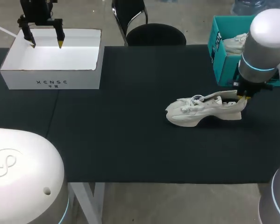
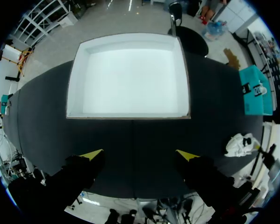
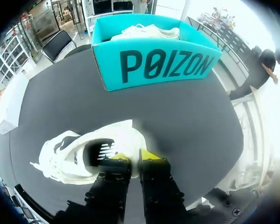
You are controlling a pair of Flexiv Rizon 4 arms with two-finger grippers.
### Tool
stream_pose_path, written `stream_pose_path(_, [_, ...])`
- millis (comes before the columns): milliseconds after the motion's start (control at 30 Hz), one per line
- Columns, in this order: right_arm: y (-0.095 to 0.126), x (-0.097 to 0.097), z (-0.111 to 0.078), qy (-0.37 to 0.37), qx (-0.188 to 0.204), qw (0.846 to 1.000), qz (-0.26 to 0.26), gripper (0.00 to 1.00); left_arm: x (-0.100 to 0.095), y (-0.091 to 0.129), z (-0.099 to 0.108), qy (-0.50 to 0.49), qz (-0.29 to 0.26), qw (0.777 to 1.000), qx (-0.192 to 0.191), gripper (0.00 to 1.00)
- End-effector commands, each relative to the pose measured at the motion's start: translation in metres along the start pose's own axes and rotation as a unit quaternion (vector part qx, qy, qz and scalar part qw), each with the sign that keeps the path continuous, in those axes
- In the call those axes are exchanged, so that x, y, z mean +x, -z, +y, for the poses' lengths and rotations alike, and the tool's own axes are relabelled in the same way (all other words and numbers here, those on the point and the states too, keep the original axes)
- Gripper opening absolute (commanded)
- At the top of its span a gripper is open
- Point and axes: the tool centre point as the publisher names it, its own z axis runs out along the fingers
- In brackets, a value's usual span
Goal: Take the shoe out of the shoebox, open the shoe tongue, remove and reinsert the insole, then place the shoe into the shoebox
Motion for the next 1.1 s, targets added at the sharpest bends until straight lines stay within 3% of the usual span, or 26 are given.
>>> stream_pose_path(33, [-0.012, 0.013, 0.003, -0.001, 0.019, 1.0, -0.011, 0.0, 0.0, 0.0, 0.0, 0.0, 0.0, 1.0, 0.0, 1.0])
stream_pose_path(467, [-0.023, 0.008, -0.01, -0.031, 0.062, 0.998, 0.007, 0.0, 0.0, 0.0, 0.0, 0.0, 0.0, 1.0, 0.0, 1.0])
stream_pose_path(533, [-0.023, 0.008, -0.01, -0.03, 0.063, 0.998, 0.011, 0.44, 0.0, 0.0, 0.0, 0.0, 0.0, 1.0, 0.0, 1.0])
stream_pose_path(567, [-0.021, 0.007, -0.009, -0.031, 0.061, 0.998, 0.014, 1.0, 0.0, 0.0, 0.0, 0.0, 0.0, 1.0, 0.0, 1.0])
stream_pose_path(833, [0.022, -0.016, 0.013, -0.025, 0.023, 0.999, 0.026, 1.0, 0.0, 0.0, 0.0, 0.0, 0.0, 1.0, 0.0, 1.0])
stream_pose_path(900, [0.034, -0.027, 0.022, -0.001, 0.025, 0.999, 0.027, 1.0, 0.0, 0.0, 0.0, 0.0, 0.0, 1.0, 0.0, 1.0])
stream_pose_path(967, [0.042, -0.039, 0.033, 0.061, 0.045, 0.995, 0.06, 1.0, 0.0, 0.0, 0.0, 0.0, 0.0, 1.0, 0.0, 1.0])
stream_pose_path(1033, [0.045, -0.049, 0.042, 0.17, 0.078, 0.974, 0.128, 1.0, 0.0, 0.0, 0.0, 0.0, 0.0, 1.0, 0.0, 1.0])
stream_pose_path(1100, [0.044, -0.059, 0.041, 0.306, 0.109, 0.932, 0.161, 1.0, 0.0, 0.0, 0.0, 0.0, 0.0, 1.0, 0.0, 1.0])
